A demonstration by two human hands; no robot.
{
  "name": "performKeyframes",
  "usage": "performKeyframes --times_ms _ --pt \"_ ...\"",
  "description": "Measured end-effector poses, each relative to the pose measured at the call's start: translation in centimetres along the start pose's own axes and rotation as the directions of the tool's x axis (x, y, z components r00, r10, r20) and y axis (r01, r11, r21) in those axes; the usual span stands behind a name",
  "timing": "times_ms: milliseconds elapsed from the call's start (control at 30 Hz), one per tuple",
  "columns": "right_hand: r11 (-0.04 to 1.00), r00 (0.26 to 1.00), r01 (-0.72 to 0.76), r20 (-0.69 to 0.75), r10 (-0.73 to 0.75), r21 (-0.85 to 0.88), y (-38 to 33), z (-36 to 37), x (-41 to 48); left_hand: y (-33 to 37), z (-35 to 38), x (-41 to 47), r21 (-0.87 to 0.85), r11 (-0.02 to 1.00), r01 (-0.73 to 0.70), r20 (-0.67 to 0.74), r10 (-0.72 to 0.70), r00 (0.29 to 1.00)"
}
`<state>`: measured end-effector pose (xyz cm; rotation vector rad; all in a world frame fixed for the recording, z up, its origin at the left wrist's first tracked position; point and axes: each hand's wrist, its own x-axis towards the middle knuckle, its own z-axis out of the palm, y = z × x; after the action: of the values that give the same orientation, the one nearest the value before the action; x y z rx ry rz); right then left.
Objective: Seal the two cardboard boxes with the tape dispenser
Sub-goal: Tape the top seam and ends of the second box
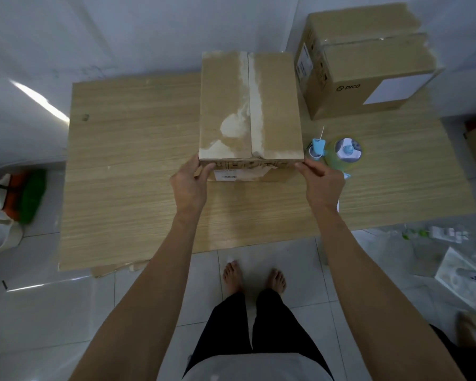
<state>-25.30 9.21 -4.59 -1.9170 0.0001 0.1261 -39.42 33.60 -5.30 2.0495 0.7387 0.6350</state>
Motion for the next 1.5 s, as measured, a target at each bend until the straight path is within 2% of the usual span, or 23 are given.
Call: performKeyframes --times_ms 133,233,300,400,500,600,667,700,733,767,800,833,867,900,933,1000,1067,1100,1233,1333,1400,1500 --pt "0.997 0.998 0.056 0.039 -0.054 -0.049 -0.9 -0.1 0.6 0.4 0.5 0.0 0.103 0.994 -0.028 -0.042 0.032 0.999" --pt "0.975 0.983 0.157 0.117 -0.139 -0.156 -1.4 -0.6 1.5 0.3 -0.6 0.5 0.111 0.989 -0.096 0.03 0.093 0.995" --pt "0.941 0.963 0.224 0.206 -0.174 -0.253 -1.7 -1.4 2.4 -0.6 -1.6 1.4 0.109 0.99 -0.091 0.09 0.082 0.993" --pt "0.905 0.942 0.282 0.272 -0.198 -0.317 -1.9 -2.0 3.4 -1.5 -2.2 2.7 -0.004 1.0 0.024 0.183 -0.023 0.983" --pt "0.904 0.951 0.251 0.262 -0.165 -0.345 -1.9 -1.2 3.4 -1.3 -2.0 3.5 -0.12 0.982 0.147 0.228 -0.117 0.967" --pt "0.89 0.925 0.299 0.334 -0.181 -0.345 -2.0 -0.1 2.4 -2.0 -2.4 5.5 -0.051 0.975 0.218 0.224 -0.202 0.954" --pt "0.859 0.85 0.399 0.481 -0.216 -0.321 -2.8 0.5 1.2 -2.1 -2.4 7.3 0.032 0.961 0.273 0.115 -0.275 0.955" --pt "0.823 0.796 0.469 0.557 -0.236 -0.321 -3.5 0.7 0.4 -2.0 -2.3 8.3 0.068 0.935 0.347 0.002 -0.348 0.938" --pt "0.788 0.754 0.528 0.602 -0.264 -0.317 -4.1 0.9 -0.1 -1.4 -2.3 8.9 0.038 0.891 0.452 -0.13 -0.444 0.887" --pt "0.775 0.745 0.554 0.596 -0.299 -0.303 -5.0 1.1 -0.3 -0.5 -2.2 9.2 -0.058 0.839 0.542 -0.245 -0.538 0.807" --pt "0.785 0.77 0.552 0.534 -0.349 -0.282 -5.9 1.3 0.2 0.7 -2.0 9.3 -0.164 0.798 0.58 -0.322 -0.599 0.733" --pt "0.797 0.809 0.54 0.429 -0.402 -0.27 -6.6 1.5 1.4 1.9 -1.6 8.9 -0.23 0.788 0.571 -0.357 -0.614 0.704" --pt "0.798 0.839 0.528 0.319 -0.44 -0.289 -6.9 1.7 3.1 2.9 -0.8 8.2 -0.257 0.794 0.55 -0.351 -0.607 0.713" --pt "0.774 0.854 0.519 0.26 -0.451 -0.362 -7.3 1.8 5.2 4.0 0.1 7.1 -0.266 0.812 0.52 -0.31 -0.583 0.752" --pt "0.726 0.858 0.514 0.264 -0.442 -0.456 -7.6 1.9 7.4 4.7 1.2 6.1 -0.292 0.825 0.484 -0.238 -0.553 0.799" --pt "0.536 0.804 0.595 0.435 -0.406 -0.599 -7.2 1.8 11.6 5.3 2.9 4.9 -0.344 0.834 0.432 -0.076 -0.483 0.872" --pt "0.352 0.707 0.707 0.598 -0.377 -0.613 -6.8 1.8 14.1 4.1 3.6 6.4 -0.265 0.88 0.395 0.029 -0.402 0.915" --pt "0.302 0.671 0.741 0.641 -0.373 -0.6 -6.6 1.8 14.8 3.0 3.7 8.0 -0.207 0.897 0.39 0.064 -0.385 0.921" --pt "0.31 0.619 0.785 0.653 -0.437 -0.537 -6.0 2.6 16.7 1.1 2.8 15.8 -0.016 0.929 0.371 0.126 -0.366 0.922" --pt "0.204 0.587 0.8 0.665 -0.461 -0.565 -5.9 3.9 18.2 2.2 3.3 20.5 0.179 0.928 0.328 0.008 -0.335 0.942" --pt "0.206 0.604 0.782 0.635 -0.482 -0.588 -6.1 4.7 19.5 3.4 4.2 22.7 0.246 0.925 0.291 -0.038 -0.29 0.956" --pt "0.232 0.654 0.747 0.626 -0.423 -0.623 -6.7 5.2 20.6 4.6 5.7 24.1 0.355 0.912 0.204 0.002 -0.219 0.976"
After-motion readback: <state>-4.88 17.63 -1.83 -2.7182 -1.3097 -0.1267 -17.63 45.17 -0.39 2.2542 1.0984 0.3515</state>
